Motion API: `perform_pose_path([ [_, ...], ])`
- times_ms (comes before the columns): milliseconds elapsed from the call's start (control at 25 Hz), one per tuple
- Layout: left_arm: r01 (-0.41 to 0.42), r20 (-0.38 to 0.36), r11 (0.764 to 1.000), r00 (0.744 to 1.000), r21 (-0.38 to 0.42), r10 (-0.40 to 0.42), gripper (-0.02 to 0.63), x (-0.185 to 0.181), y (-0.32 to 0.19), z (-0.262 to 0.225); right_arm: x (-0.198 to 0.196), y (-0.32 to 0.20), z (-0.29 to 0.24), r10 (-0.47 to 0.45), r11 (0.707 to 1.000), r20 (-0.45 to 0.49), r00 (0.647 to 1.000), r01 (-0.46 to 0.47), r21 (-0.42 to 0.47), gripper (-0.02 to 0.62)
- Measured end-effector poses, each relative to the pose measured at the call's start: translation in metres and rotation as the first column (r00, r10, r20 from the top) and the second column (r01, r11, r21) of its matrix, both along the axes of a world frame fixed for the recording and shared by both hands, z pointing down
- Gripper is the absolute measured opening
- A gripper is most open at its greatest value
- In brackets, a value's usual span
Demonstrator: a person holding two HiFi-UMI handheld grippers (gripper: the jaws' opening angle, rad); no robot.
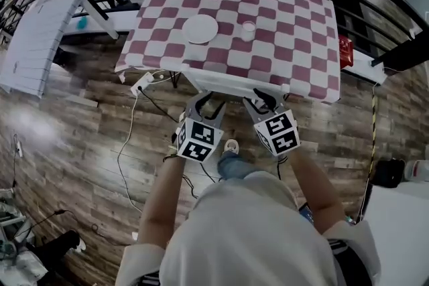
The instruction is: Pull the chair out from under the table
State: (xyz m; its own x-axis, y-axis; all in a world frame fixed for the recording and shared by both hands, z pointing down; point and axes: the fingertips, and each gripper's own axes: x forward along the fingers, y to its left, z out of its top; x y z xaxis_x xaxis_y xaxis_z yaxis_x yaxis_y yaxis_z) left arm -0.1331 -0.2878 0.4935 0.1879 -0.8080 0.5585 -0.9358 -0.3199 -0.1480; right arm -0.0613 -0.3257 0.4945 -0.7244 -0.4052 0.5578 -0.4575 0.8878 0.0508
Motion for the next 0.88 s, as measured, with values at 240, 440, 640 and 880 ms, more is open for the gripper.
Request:
perform_pose_path([
  [240, -0.119, 0.085, 0.99, 0.988, -0.077, 0.125, 0.193, -0.006, -0.041, 0.012, -0.002, -0.028, 0.021, -0.087, 0.996, -0.155, 0.984, 0.087, -0.005, 0.173],
  [440, -0.209, 0.159, 0.965, 0.959, -0.156, 0.233, 0.207, -0.007, -0.063, 0.026, -0.007, -0.042, 0.033, -0.178, 0.983, -0.24, 0.954, 0.181, -0.011, 0.187],
  [640, -0.291, 0.223, 0.923, 0.911, -0.253, 0.348, 0.219, -0.011, -0.076, 0.048, -0.011, -0.051, 0.046, -0.268, 0.963, -0.309, 0.912, 0.266, -0.051, 0.206],
  [880, -0.364, 0.27, 0.869, 0.847, -0.336, 0.458, 0.232, -0.013, -0.088, 0.062, -0.02, -0.059, 0.059, -0.346, 0.937, -0.359, 0.867, 0.338, -0.085, 0.209],
])
